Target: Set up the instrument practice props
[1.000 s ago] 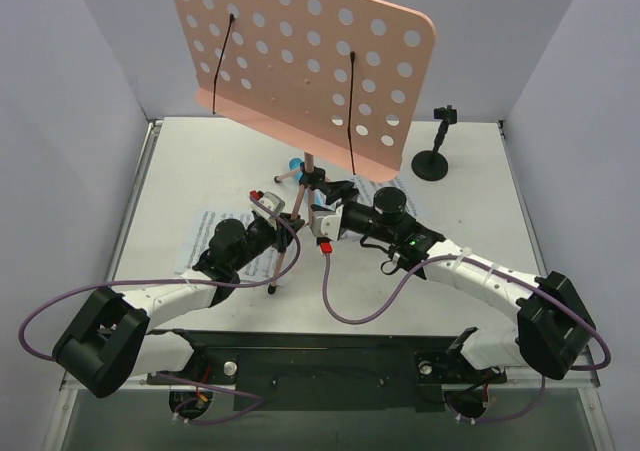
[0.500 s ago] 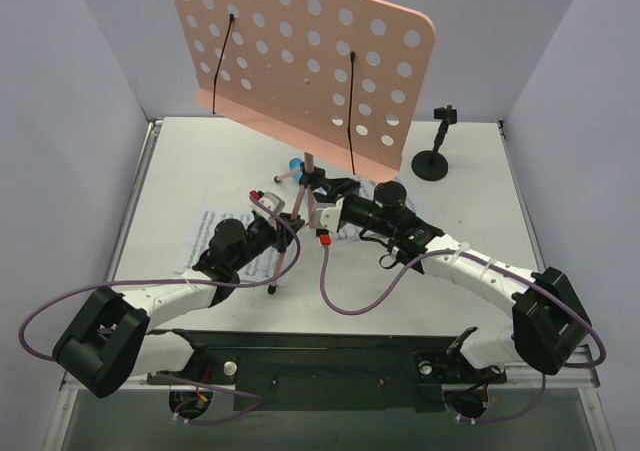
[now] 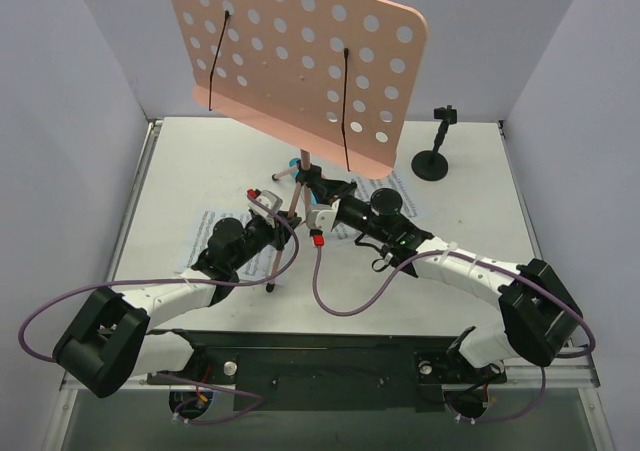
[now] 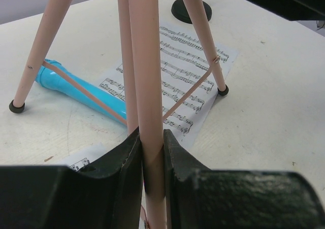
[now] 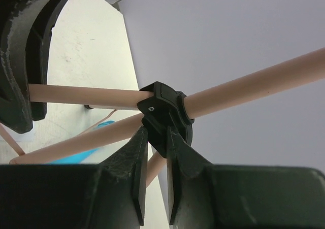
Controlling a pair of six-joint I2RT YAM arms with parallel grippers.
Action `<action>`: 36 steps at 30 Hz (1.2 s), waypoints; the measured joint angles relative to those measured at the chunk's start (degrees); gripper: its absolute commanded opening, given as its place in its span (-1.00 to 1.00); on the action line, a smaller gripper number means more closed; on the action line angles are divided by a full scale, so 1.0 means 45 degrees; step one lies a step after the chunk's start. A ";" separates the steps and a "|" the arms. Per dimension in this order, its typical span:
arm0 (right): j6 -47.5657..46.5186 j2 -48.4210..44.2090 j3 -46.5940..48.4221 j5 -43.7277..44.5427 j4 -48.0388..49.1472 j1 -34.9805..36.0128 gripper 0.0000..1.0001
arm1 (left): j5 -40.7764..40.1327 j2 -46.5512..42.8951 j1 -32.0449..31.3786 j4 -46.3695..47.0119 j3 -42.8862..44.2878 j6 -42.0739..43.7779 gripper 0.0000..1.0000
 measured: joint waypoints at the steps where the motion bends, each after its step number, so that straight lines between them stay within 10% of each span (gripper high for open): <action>1: 0.0194 0.0049 -0.0146 0.0117 0.0393 0.0034 -1.00 | -0.0010 0.0005 0.0000 0.0005 0.0000 0.0000 -1.00; 18: 1.1268 0.1855 -0.1481 0.6965 0.7164 0.1841 -1.00 | -0.0107 0.0117 0.0083 0.0185 -0.0005 -0.0005 -1.00; 36: 2.3785 -0.0194 -0.1627 1.1589 0.3113 0.2336 -1.00 | 0.0374 0.0063 0.0243 0.0369 -0.0151 -0.0049 -1.00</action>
